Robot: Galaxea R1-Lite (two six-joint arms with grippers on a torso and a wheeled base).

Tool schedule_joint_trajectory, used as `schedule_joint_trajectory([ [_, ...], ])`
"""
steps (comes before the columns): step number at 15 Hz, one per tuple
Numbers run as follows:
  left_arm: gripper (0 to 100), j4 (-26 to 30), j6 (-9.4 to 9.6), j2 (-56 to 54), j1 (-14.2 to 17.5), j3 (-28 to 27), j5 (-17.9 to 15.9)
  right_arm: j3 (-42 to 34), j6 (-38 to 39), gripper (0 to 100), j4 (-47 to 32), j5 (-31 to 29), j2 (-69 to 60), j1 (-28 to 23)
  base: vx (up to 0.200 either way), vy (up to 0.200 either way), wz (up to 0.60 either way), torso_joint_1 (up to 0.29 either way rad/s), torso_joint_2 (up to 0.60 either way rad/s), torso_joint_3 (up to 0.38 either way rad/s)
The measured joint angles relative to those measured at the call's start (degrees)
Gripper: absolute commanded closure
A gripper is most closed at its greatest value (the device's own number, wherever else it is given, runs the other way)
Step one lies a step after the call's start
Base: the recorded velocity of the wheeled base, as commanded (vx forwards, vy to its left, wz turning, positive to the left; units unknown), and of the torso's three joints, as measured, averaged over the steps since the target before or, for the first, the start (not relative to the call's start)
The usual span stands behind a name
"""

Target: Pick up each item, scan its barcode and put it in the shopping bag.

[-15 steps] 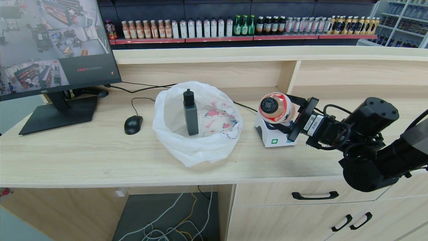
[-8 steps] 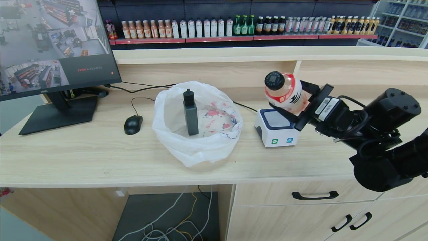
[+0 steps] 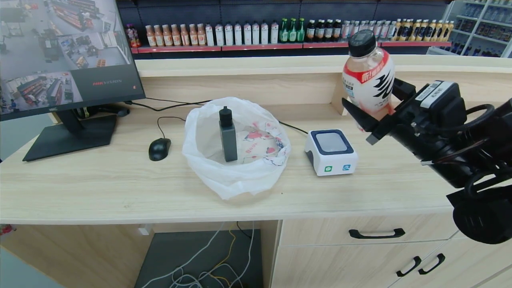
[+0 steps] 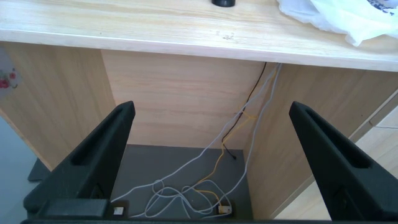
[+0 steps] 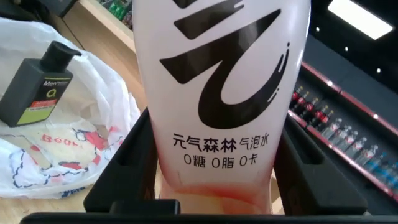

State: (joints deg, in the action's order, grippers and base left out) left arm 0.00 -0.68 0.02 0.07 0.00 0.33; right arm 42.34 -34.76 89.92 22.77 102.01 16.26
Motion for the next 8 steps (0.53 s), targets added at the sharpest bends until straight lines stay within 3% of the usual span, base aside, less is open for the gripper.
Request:
schedule_joint_trajectory([
  [8, 0, 0.0, 0.02, -0.02, 0.0, 0.0, 0.0, -2.29, 20.39, 100, -0.01, -16.79, -3.34, 1.15, 0.0, 0.0, 0.0, 0.0, 0.0, 0.0],
])
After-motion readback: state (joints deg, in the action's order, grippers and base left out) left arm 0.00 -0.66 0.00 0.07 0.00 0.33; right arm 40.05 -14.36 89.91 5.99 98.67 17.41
